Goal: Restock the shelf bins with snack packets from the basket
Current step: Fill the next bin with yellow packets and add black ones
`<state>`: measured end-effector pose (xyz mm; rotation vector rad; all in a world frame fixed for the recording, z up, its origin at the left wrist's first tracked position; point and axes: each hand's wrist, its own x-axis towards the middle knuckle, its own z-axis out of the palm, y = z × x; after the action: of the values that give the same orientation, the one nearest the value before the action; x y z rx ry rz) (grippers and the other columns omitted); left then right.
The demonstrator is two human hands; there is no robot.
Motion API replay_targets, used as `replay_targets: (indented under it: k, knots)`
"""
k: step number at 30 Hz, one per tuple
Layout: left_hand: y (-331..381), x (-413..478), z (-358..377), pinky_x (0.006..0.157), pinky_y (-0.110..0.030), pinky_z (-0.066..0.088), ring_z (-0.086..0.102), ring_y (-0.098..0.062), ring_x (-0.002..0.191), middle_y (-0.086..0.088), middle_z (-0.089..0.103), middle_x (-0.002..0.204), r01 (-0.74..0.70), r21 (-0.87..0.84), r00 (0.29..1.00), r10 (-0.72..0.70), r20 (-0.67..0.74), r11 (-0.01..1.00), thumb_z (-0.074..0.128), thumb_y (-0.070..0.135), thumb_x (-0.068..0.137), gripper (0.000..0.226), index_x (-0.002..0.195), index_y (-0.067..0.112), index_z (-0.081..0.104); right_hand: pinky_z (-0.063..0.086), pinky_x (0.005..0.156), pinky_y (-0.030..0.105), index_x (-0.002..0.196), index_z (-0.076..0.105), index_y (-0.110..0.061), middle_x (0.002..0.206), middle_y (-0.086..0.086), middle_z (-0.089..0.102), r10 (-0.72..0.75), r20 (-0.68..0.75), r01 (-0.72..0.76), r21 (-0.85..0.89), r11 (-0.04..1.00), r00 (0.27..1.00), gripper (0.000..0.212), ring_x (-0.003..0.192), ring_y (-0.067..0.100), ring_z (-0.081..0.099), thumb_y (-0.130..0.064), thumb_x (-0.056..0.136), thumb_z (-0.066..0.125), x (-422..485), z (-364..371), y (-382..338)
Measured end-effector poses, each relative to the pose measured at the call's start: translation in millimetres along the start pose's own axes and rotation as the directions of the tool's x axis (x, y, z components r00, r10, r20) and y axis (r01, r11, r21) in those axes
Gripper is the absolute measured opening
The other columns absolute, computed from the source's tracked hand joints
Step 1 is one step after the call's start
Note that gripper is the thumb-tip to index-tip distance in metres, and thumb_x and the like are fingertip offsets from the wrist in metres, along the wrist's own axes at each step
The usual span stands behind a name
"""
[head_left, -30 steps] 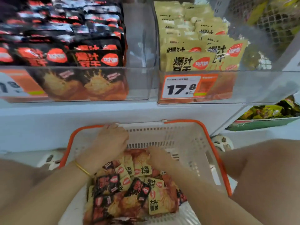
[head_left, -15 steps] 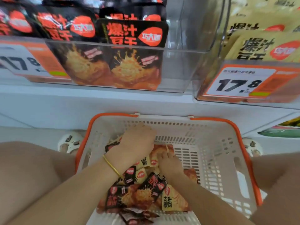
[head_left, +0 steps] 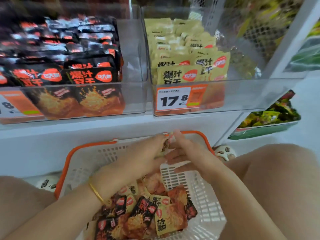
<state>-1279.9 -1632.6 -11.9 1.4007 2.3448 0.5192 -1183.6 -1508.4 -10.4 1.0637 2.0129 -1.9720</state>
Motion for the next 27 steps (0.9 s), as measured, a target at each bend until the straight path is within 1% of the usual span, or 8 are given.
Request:
replay_targets:
  k: [2, 4, 6, 12, 15, 18, 22, 27]
  knots:
    - [16.4, 2.4, -23.8, 0.075, -0.028, 0.047, 0.06, -0.009, 0.088, 0.01, 0.062, 0.093, 0.007, -0.133, 0.998, -0.014, -0.055, 0.991, 0.065, 0.023, 0.084, 0.029, 0.108, 0.029, 0.051, 0.056, 0.072, 0.035, 0.103, 0.065, -0.017, 0.098, 0.002, 0.07, -0.13, -0.13, 0.135, 0.029, 0.99, 0.983, 0.042, 0.088, 0.018, 0.068, -0.052, 0.092, 0.045, -14.2, -16.8, -7.9]
    - [39.9, 8.2, -50.8, 0.074, -0.021, 0.047, 0.059, -0.003, 0.083, 0.013, 0.063, 0.09, -0.061, -0.203, 0.99, 0.032, -0.139, 0.977, 0.068, 0.019, 0.082, 0.032, 0.107, 0.034, 0.055, 0.055, 0.071, 0.031, 0.104, 0.062, -0.024, 0.098, -0.003, 0.07, -0.315, -0.198, 0.33, 0.046, 0.943, 0.928, 0.014, 0.089, 0.014, 0.066, -0.03, 0.092, 0.057, -26.3, -31.3, -19.0]
    - [68.2, 19.2, -77.4, 0.079, -0.026, 0.047, 0.059, -0.006, 0.089, 0.009, 0.065, 0.099, -0.143, -0.199, 0.97, 0.098, -0.221, 0.97, 0.069, 0.017, 0.081, 0.035, 0.112, 0.028, 0.057, 0.055, 0.065, 0.027, 0.099, 0.064, -0.026, 0.091, 0.0, 0.072, -0.494, -0.21, 0.514, 0.049, 0.856, 0.843, 0.019, 0.082, 0.013, 0.066, -0.01, 0.089, 0.061, -34.2, -46.5, -36.8]
    - [122.1, 70.3, -137.9, 0.082, -0.042, 0.052, 0.062, -0.012, 0.095, 0.003, 0.062, 0.103, -0.419, -0.221, 0.787, 0.231, -0.572, 0.881, 0.062, 0.022, 0.083, 0.031, 0.109, 0.023, 0.046, 0.057, 0.071, 0.048, 0.094, 0.057, -0.021, 0.09, 0.009, 0.068, -0.743, -0.486, 0.811, -0.112, 0.574, 0.46, 0.017, 0.084, 0.028, 0.066, -0.016, 0.08, 0.065, -37.0, -94.0, -117.6]
    - [122.6, 89.2, -138.7, 0.079, -0.041, 0.051, 0.061, -0.014, 0.087, 0.001, 0.059, 0.098, -0.436, -0.147, 0.697, 0.229, -0.68, 0.888, 0.054, 0.015, 0.088, 0.023, 0.11, 0.016, 0.046, 0.053, 0.072, 0.052, 0.095, 0.05, -0.029, 0.083, 0.004, 0.065, -0.781, -0.496, 0.776, -0.288, 0.56, 0.379, 0.021, 0.078, 0.025, 0.064, -0.019, 0.082, 0.062, -24.3, -105.4, -131.6]
    - [108.9, 102.2, -124.0, 0.076, -0.04, 0.048, 0.057, -0.016, 0.079, -0.001, 0.059, 0.087, -0.281, -0.087, 0.742, 0.159, -0.651, 0.956, 0.057, 0.019, 0.091, 0.013, 0.1, 0.012, 0.052, 0.052, 0.075, 0.048, 0.103, 0.044, -0.026, 0.083, 0.003, 0.064, -0.755, -0.461, 0.675, -0.366, 0.641, 0.467, 0.031, 0.074, 0.019, 0.062, -0.011, 0.085, 0.064, -9.8, -112.0, -119.5]
    - [95.3, 106.3, -112.3, 0.089, -0.035, 0.033, 0.044, -0.021, 0.105, 0.003, 0.05, 0.1, -0.062, 0.167, 0.741, 0.157, -0.653, 0.984, 0.061, 0.031, 0.087, 0.016, 0.084, 0.015, 0.055, 0.048, 0.079, 0.045, 0.102, 0.051, -0.012, 0.09, 0.004, 0.063, -0.754, -0.433, 0.523, -0.544, 0.656, 0.495, 0.02, 0.084, 0.023, 0.06, -0.017, 0.087, 0.064, -2.5, -114.9, -102.3]
    - [93.3, 99.8, -106.4, 0.096, -0.034, 0.014, 0.025, -0.02, 0.126, 0.005, 0.045, 0.132, 0.059, 0.404, 0.835, 0.177, -0.521, 0.913, 0.057, 0.038, 0.086, 0.024, 0.096, 0.019, 0.068, 0.044, 0.081, 0.042, 0.09, 0.061, -0.012, 0.098, 0.007, 0.063, -0.766, -0.428, 0.18, -0.806, 0.563, 0.479, 0.027, 0.097, 0.032, 0.054, -0.038, 0.094, 0.052, 5.5, -116.0, -99.7]
